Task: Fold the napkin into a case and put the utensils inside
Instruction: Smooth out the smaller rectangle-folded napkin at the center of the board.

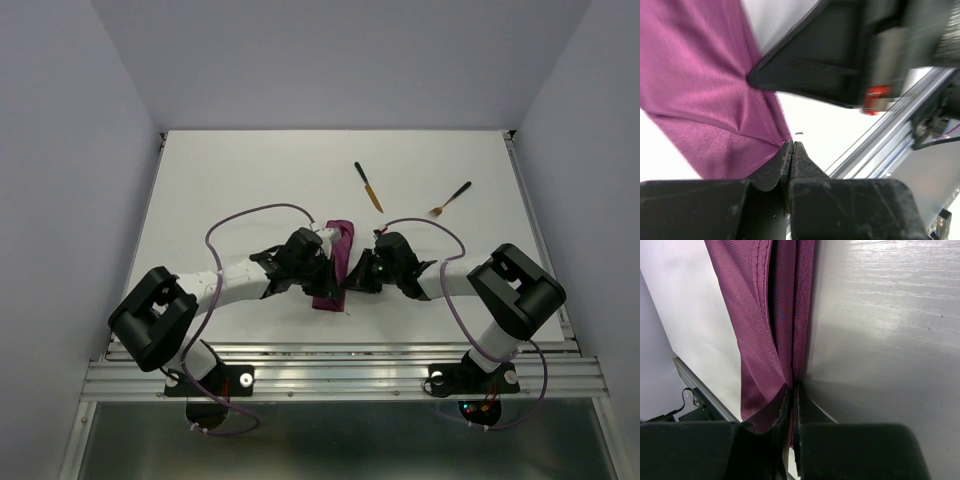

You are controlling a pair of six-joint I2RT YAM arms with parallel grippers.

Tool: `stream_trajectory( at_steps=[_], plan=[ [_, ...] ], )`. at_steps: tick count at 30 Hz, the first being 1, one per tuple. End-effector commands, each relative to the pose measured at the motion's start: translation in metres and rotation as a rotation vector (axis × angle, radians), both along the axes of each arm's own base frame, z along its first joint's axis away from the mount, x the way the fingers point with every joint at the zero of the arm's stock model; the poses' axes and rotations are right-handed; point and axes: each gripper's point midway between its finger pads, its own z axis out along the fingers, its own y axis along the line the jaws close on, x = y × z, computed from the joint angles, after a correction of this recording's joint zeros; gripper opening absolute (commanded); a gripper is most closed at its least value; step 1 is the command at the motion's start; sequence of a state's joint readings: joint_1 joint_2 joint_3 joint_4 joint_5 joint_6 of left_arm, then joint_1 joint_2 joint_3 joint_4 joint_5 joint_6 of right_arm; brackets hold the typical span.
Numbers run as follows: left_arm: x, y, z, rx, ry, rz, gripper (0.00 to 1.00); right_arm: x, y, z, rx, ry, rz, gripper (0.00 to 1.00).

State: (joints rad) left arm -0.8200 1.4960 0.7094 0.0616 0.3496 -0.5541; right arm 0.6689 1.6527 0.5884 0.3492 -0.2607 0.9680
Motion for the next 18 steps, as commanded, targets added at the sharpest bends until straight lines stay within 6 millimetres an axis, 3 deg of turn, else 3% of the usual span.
stream_trajectory(
  at_steps=[1,5,12,14,18],
  plan=[
    [0.033,0.002,0.056,-0.039,-0.156,0.026,0.0,0.001,-0.005,-0.004,-0.041,-0.001,-0.015,0.01],
    [0.071,0.014,0.068,-0.032,-0.19,0.117,0.0,0.0,-0.006,-0.005,-0.042,0.001,-0.015,0.01],
    [0.117,0.005,0.04,0.074,-0.176,0.196,0.0,0.001,-0.006,-0.002,-0.04,-0.009,-0.016,0.01],
    [0.128,0.0,0.043,0.076,-0.195,0.218,0.0,0.001,-0.006,-0.002,-0.038,-0.01,-0.015,0.01],
    [0.14,-0.008,0.032,0.101,-0.175,0.213,0.0,0.002,-0.005,0.0,-0.036,-0.014,-0.014,0.01]
  ],
)
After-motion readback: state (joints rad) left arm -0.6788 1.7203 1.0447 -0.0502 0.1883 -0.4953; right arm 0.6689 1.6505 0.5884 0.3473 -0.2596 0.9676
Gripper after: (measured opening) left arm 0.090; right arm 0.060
